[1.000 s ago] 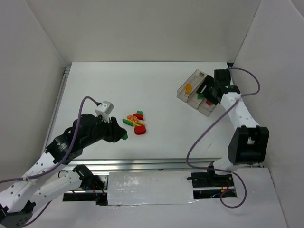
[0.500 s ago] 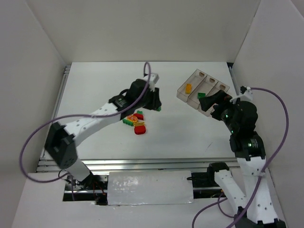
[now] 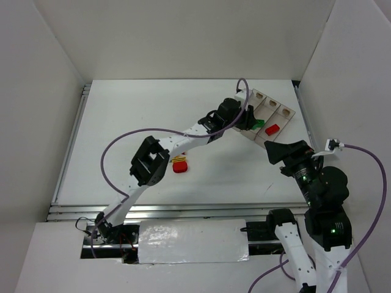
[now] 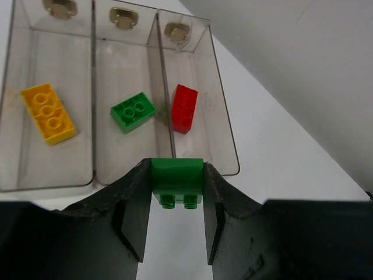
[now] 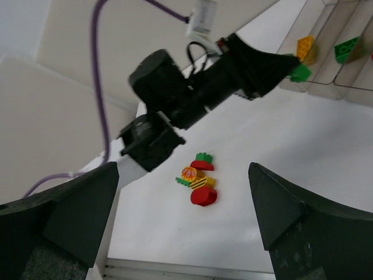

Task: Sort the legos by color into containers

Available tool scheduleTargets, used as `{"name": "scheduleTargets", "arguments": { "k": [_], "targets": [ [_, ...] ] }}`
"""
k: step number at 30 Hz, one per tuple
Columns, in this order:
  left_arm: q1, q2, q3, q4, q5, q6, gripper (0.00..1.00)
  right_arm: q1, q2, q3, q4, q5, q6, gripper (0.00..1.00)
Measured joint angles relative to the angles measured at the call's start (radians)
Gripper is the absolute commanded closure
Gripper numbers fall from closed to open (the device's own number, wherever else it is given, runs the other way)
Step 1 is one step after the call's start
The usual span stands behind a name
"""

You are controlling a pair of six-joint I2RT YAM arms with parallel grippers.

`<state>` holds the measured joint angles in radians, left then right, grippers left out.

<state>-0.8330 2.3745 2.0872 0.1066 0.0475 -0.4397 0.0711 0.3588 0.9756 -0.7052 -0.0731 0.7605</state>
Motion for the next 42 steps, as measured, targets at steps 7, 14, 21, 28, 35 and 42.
{"name": "scheduleTargets", "arguments": {
  "k": [7,14,21,28,35,42],
  "targets": [
    [-0.052,0.182,0.159,0.12,-0.016,0.022,0.86,0.0,-0.027,0.008,-0.044,-0.089,0.0,0.0],
    [-0.062,0.226,0.176,0.214,-0.093,0.039,0.88,0.0,-0.064,0.042,-0.098,-0.128,-0.026,0.0],
    [-0.053,0.249,0.206,0.254,-0.168,0.076,0.75,0.0,-0.081,0.043,-0.106,-0.172,-0.033,0.0],
    [-0.042,0.294,0.222,0.282,-0.193,0.095,0.37,0.0,-0.081,0.032,-0.112,-0.187,-0.045,0.0],
    [-0.033,0.305,0.179,0.301,-0.195,0.091,0.0,0.0,-0.08,0.031,-0.112,-0.207,-0.054,0.0],
    [-0.026,0.112,-0.11,0.342,-0.23,0.096,0.01,0.0,-0.072,0.015,-0.11,-0.224,-0.063,0.0]
  ]
}}
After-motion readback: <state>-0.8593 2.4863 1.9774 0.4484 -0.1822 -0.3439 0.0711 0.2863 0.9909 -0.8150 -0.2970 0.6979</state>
